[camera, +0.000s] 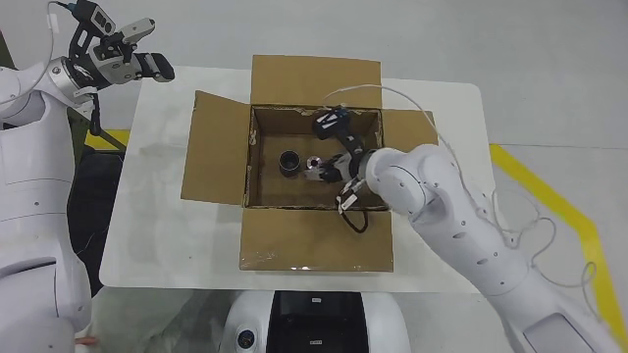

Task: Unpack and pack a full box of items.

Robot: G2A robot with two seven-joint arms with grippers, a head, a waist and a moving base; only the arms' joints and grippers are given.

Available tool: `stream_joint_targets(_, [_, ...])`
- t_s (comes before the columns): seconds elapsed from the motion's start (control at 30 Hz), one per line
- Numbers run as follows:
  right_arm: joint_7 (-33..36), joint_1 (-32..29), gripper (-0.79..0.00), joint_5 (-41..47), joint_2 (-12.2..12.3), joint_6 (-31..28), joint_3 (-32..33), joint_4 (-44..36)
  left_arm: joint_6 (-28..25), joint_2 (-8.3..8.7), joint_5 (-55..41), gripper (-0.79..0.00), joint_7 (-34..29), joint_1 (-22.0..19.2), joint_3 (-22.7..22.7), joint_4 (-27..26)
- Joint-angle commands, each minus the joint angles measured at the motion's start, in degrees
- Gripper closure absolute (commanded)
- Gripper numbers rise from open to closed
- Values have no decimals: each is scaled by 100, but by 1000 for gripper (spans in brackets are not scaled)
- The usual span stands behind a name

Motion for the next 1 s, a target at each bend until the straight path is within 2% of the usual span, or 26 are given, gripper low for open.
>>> stream_joint_targets(0.0, [0, 56, -785, -28, -9, -142, -21, 151, 0, 0, 0, -785, 0, 0, 0, 0])
stream_joint_targets(0.3, [56, 284, -785, -398, -87, -334, -258, 622, 0, 0, 0, -785, 0, 0, 0, 0])
stream_joint_targets(0.33, [89, 303, -767, -435, -96, -345, -286, 648, 0, 0, 0, -785, 0, 0, 0, 0])
stream_joint_targets(0.37, [116, 323, -702, -475, -104, -346, -305, 673, 0, 0, 0, -785, 0, 0, 0, 0])
stream_joint_targets(0.43, [156, 355, -659, -568, -119, -322, -336, 708, 0, 0, 0, -785, 0, 0, 0, 0])
stream_joint_targets(0.47, [160, 364, -677, -579, -127, -315, -343, 721, 0, 0, 0, -785, 0, 0, 0, 0])
stream_joint_targets(0.57, [192, 403, -659, -627, -152, -286, -358, 804, 0, 0, 0, -785, 0, 0, 0, 0])
stream_joint_targets(0.6, [195, 414, -631, -638, -163, -282, -373, 835, 0, 0, 0, -785, 0, 0, 0, 0])
stream_joint_targets(0.8, [195, 488, -613, -670, -236, -249, -467, 1085, 0, 0, 0, -785, 0, 0, 0, 0])
stream_joint_targets(0.87, [193, 511, -634, -672, -260, -230, -487, 1165, 0, 0, 0, -785, 0, 0, 0, 0])
stream_joint_targets(0.97, [185, 536, -582, -627, -294, -201, -494, 1263, 0, 0, 0, -785, 0, 0, 0, 0])
